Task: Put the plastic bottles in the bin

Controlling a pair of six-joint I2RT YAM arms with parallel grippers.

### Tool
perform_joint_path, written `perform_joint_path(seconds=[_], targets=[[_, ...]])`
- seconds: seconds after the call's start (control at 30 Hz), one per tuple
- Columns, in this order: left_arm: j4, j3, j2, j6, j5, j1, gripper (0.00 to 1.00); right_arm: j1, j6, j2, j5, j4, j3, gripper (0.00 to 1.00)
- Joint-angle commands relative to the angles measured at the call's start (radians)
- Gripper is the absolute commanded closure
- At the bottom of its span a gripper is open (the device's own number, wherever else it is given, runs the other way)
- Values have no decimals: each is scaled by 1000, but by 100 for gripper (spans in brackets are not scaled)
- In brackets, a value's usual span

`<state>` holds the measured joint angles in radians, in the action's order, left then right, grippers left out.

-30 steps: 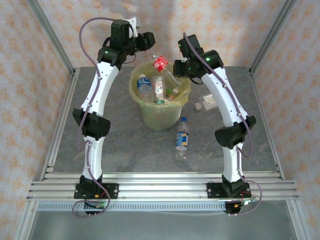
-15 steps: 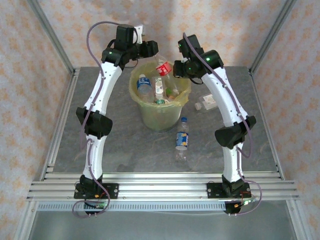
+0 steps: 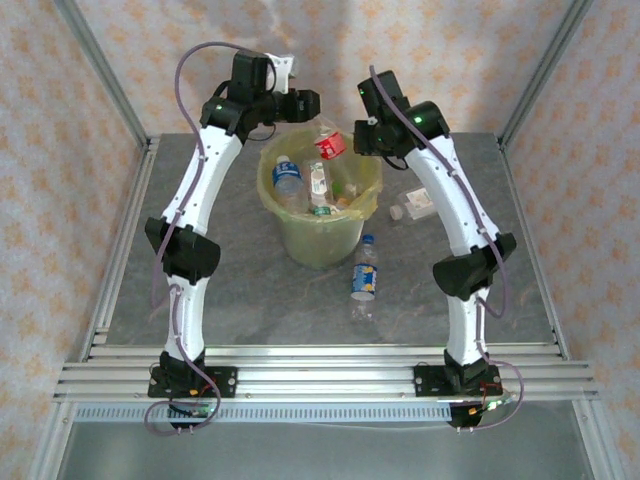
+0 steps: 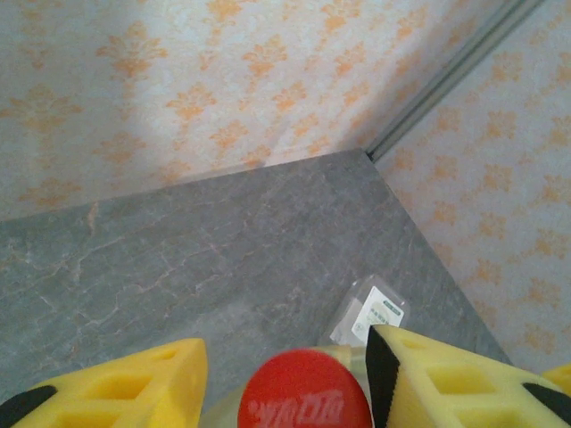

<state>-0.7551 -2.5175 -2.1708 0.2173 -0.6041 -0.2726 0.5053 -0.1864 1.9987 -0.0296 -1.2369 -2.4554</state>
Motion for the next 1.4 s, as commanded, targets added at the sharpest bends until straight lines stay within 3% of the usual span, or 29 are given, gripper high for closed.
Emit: perform_joint_path(seconds=[0.0,0.2,0.37,0.47,0.63,0.9,1.13,1.37], targets=[[-98,11,39,-71,0,-13,39,0,-64,-110,-152,36,72,60],[-85,-12,43,-61,35,3,24,-51,-160,-250,-194,85,262,48],[-108,-79,78,-69,97,12,0,-80,-231,-417,-147,164,531,44],[-122,-54,142,-76,167,18,0,-80,-275,-529,-92,208,721,42],[-14,228,373,-53,304,20,0,-71,-357,-709,35,336,1046,42],[233,880,844,120,627,20,0,46,-515,-879,79,472,1397,35],[280,1243,1092,283,679,20,0,157,-624,-875,120,682,1607,27],[273,1300,1131,297,657,21,0,197,-655,-760,146,842,1674,23]])
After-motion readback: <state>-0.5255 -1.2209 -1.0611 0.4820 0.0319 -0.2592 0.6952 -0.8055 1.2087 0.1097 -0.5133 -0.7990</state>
